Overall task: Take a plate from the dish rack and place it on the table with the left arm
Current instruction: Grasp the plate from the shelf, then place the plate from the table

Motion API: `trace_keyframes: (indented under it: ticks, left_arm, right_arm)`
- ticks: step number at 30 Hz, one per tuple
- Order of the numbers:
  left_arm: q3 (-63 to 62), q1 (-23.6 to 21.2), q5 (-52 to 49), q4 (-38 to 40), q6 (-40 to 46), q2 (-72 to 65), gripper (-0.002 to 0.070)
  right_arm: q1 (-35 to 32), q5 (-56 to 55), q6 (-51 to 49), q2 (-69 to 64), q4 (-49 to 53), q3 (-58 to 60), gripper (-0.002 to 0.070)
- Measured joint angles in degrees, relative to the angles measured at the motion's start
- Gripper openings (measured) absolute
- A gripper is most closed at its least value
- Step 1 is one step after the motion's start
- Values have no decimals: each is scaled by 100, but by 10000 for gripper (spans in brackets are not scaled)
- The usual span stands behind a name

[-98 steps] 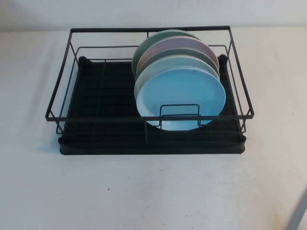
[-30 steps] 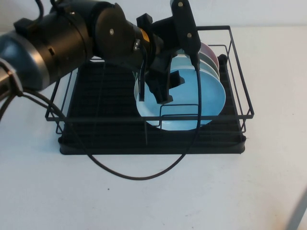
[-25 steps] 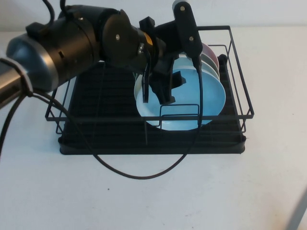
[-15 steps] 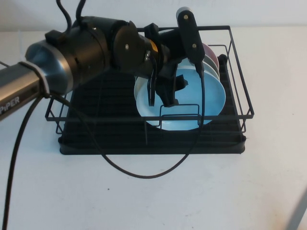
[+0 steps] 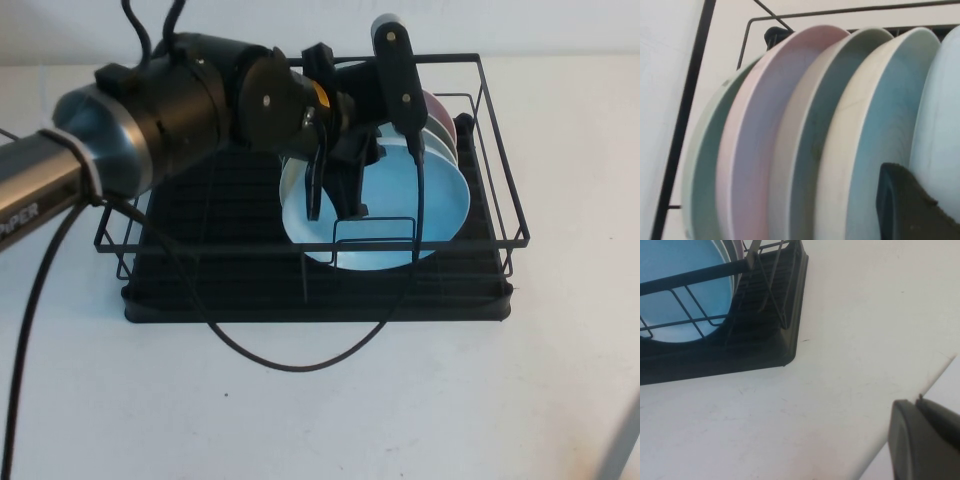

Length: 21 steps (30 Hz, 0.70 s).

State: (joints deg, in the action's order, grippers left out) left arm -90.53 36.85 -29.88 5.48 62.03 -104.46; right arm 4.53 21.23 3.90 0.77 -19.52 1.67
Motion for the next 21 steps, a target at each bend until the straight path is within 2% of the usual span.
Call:
trace_keyframes:
  ticks: [12, 14, 17, 21]
  left_arm:
    - [0, 0, -67, -386, -224, 1201, 55]
    - [0, 0, -1, -319, -559, 1553, 55]
    - [0, 0, -91, -69, -1536, 2074, 55]
    - [-2, -23, -1007, 53, -2780, 2695, 55]
  right_arm:
    - [0, 0, 0, 0, 0, 0, -18]
    - [0, 0, 0, 0, 0, 0, -18]
    - [0, 0, 0, 0, 0, 0, -18]
    - [0, 0, 0, 0, 0, 0, -18]
